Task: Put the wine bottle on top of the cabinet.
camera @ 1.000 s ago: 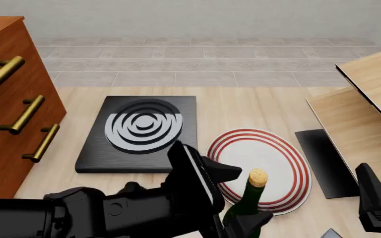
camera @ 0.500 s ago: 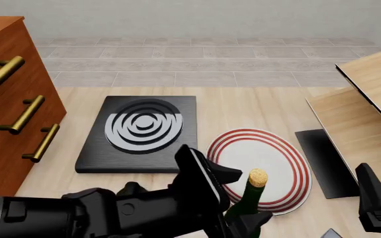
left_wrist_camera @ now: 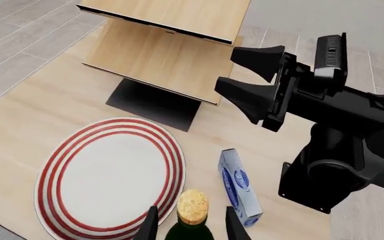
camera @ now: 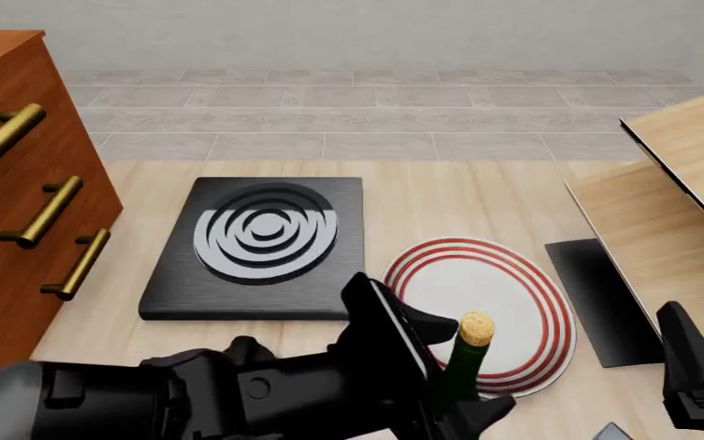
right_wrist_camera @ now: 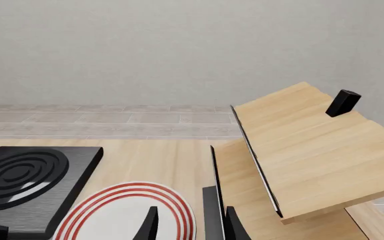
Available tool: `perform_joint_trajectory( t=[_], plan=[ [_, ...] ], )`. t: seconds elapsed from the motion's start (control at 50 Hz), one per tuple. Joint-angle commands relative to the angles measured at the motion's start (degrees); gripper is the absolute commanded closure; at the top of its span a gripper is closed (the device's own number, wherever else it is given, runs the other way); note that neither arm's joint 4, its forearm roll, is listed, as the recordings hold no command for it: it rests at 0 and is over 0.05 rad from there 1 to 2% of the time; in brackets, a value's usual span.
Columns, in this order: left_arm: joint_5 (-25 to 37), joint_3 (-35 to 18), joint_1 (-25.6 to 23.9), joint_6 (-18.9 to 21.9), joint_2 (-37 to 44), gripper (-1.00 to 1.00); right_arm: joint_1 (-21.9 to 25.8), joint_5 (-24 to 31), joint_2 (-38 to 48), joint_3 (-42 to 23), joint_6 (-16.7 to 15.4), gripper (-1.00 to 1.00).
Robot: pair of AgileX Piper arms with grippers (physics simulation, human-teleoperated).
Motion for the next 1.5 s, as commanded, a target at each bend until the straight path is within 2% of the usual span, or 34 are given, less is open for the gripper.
perform_joint_trajectory(
  t=[0.02, 0.26, 0.46, 0.48, 0.64, 1.04, 1.24, 1.5],
  plan=[
    [0.3, -1.0, -0.3, 0.3, 1.0, -1.00, 0.0, 0.1, 0.0, 0.0, 0.0, -1.00],
    [2.8, -3.3, -0.1, 1.0, 0.5, -1.00, 0.0, 0.0, 0.0, 0.0, 0.0, -1.00],
    [3.3, -2.9, -0.3, 1.3, -0.7, -1.00, 0.0, 0.0, 0.0, 0.0, 0.0, -1.00],
    [3.0, -2.7, -0.3, 1.4, -0.8, 1.00, 0.0, 0.0, 0.0, 0.0, 0.0, -1.00],
    [4.1, -3.8, -0.9, 3.1, -1.6, 1.00, 0.0, 0.0, 0.0, 0.0, 0.0, -1.00],
    [8.8, -7.0, -0.8, 4.2, -5.5, 1.00, 0.0, 0.0, 0.0, 0.0, 0.0, -1.00],
    [9.9, -7.1, -0.4, 2.4, -7.6, 1.00, 0.0, 0.0, 0.0, 0.0, 0.0, -1.00],
    [12.6, -8.1, 0.2, 2.4, -9.6, 1.00, 0.0, 0.0, 0.0, 0.0, 0.0, -1.00]
  ],
)
